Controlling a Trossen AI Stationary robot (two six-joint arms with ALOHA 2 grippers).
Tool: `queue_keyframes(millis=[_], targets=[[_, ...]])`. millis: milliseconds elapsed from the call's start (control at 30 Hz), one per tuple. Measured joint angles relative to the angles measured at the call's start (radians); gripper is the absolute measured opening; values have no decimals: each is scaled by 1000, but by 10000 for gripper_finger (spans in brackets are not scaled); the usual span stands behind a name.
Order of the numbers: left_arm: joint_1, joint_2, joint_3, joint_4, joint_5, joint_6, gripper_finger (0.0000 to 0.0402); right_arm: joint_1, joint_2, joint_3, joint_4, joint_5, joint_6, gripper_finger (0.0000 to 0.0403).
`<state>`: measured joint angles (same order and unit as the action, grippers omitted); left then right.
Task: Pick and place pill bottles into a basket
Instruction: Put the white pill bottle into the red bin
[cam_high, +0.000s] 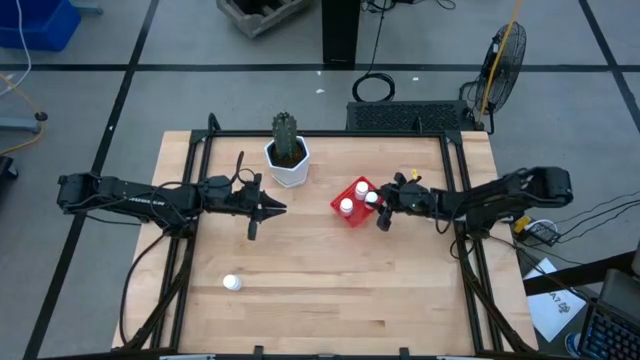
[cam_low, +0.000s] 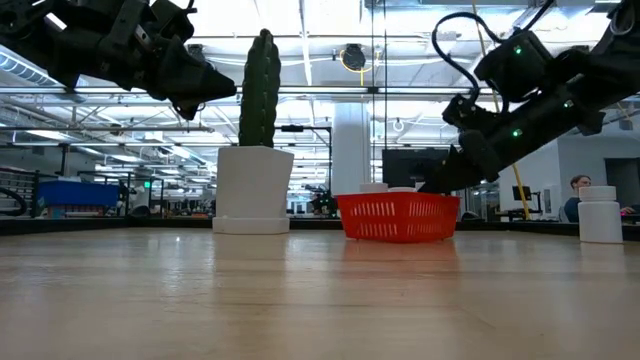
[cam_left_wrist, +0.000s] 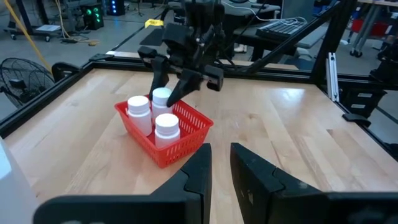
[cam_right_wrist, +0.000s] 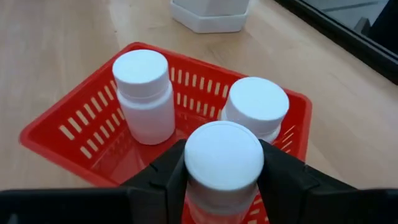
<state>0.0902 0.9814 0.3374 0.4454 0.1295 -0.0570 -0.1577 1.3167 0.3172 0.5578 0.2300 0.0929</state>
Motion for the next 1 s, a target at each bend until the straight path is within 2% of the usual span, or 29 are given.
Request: queue_keyframes(millis=[100,367,533,633,667,833,1000], targets=[[0,0,0,0,0,0,62,0,23,0,19,1,0,155],[0,0,0,-3,0,-1,62,0,39,0,66,2,-28,221],[0,0,0,-5,1,-2,62,4,30,0,154,-1,-49,235],[0,0,0,-7,1,-4,62,35,30,7,251,-73,-26,235],[0,0,0,-6,1,-4,62,54,29,20,266,-99,-37,233],[0,0,0,-7,1,-4,62,189,35,129,238,-102,-87,220],[0,0,0,21,9,-4,62,297,146,347,61,-104,-85,211]])
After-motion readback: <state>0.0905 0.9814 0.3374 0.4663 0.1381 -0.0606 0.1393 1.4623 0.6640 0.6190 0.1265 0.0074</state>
